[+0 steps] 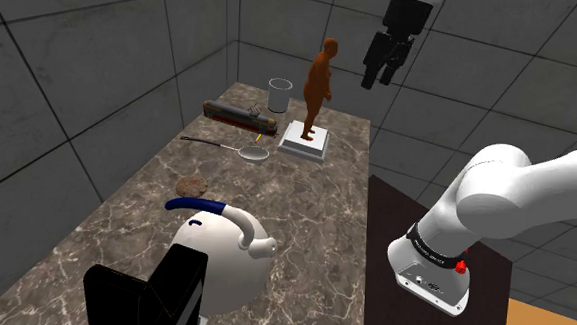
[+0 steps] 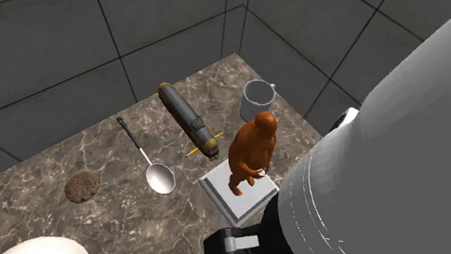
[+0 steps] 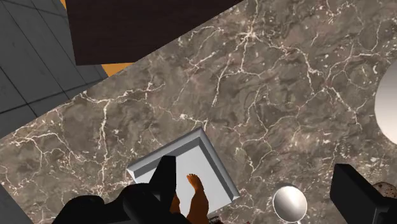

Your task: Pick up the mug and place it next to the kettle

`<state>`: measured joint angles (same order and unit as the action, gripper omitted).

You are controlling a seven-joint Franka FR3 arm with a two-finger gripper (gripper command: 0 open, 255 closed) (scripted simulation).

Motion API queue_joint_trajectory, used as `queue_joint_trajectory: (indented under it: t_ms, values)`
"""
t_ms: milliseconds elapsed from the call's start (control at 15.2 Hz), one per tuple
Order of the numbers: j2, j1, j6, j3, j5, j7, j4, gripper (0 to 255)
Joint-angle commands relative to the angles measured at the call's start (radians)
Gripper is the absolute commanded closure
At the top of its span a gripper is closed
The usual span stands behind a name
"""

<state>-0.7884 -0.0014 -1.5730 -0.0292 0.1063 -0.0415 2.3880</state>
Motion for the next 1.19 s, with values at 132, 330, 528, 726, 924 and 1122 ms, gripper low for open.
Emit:
queue_joint_trajectory:
  t_ms: [132, 330, 528, 726, 924, 1122]
  values:
    - [0.068, -0.003, -0.057, 0.0, -0.01, 0.007, -0.011, 0]
    - [0.175, -0.008, -0.137, -0.001, -0.025, 0.016, -0.038, 0]
    - [0.285, -0.014, -0.209, -0.003, -0.04, 0.022, -0.076, 0]
    - [0.397, -0.019, -0.271, -0.005, -0.054, 0.026, -0.127, 0]
    - [0.51, -0.024, -0.324, -0.007, -0.068, 0.028, -0.188, 0]
    - [0.624, -0.031, -0.366, -0.009, -0.082, 0.028, -0.261, 0]
